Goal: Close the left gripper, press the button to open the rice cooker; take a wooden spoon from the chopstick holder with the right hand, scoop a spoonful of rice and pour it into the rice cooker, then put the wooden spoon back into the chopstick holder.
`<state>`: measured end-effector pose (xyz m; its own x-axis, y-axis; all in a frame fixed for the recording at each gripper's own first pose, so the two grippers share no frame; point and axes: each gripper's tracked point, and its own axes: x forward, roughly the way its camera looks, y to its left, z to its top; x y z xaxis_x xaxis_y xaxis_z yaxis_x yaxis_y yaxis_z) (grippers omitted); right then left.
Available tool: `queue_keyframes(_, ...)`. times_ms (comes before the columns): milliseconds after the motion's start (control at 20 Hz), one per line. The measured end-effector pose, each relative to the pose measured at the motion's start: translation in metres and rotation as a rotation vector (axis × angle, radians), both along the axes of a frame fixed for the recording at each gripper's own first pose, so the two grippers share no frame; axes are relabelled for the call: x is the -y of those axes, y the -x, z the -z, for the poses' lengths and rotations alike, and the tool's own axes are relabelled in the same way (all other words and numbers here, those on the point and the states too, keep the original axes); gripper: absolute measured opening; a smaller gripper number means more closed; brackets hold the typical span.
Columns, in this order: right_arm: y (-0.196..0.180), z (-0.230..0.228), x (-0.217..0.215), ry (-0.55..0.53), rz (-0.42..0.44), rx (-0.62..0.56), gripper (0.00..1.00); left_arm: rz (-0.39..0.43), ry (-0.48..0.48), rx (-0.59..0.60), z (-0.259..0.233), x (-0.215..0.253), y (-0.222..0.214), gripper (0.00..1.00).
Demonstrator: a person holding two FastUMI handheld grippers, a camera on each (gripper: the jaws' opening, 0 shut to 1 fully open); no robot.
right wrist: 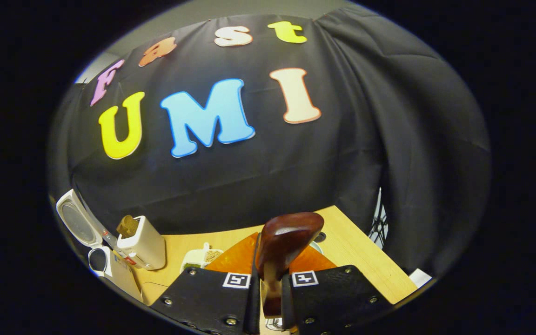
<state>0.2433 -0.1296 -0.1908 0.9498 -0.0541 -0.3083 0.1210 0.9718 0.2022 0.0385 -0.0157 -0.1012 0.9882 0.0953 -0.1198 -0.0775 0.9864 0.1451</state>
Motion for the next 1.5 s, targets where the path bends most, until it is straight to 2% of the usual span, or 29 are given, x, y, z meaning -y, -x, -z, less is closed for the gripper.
queue_keyframes(300, 0.002, -0.045, -0.117, 0.099, -0.172, 0.047, 0.18, -0.060, 0.029, 0.032, 0.000, -0.052, 0.015, 0.99)
queue_keyframes(450, 0.012, -0.042, -0.177, 0.156, -0.271, 0.046, 0.18, -0.085, 0.057, 0.020, 0.007, -0.074, 0.021, 0.99)
queue_keyframes(600, 0.023, -0.018, -0.218, 0.211, -0.340, 0.014, 0.18, -0.088, 0.057, 0.016, 0.009, -0.088, 0.023, 0.99)
queue_keyframes(750, 0.029, 0.015, -0.239, 0.333, -0.381, -0.017, 0.18, -0.080, 0.050, 0.024, 0.006, -0.095, 0.022, 0.99)
queue_keyframes(800, 0.031, 0.027, -0.243, 0.378, -0.395, -0.029, 0.18, -0.075, 0.050, 0.026, 0.005, -0.095, 0.023, 0.96)
queue_keyframes(1100, 0.037, 0.088, -0.254, 0.625, -0.433, -0.079, 0.19, -0.044, 0.054, 0.026, 0.008, -0.095, 0.024, 0.97)
queue_keyframes(1500, 0.042, 0.157, -0.259, 0.826, -0.494, -0.146, 0.18, -0.059, 0.059, -0.014, 0.031, -0.111, 0.026, 0.99)
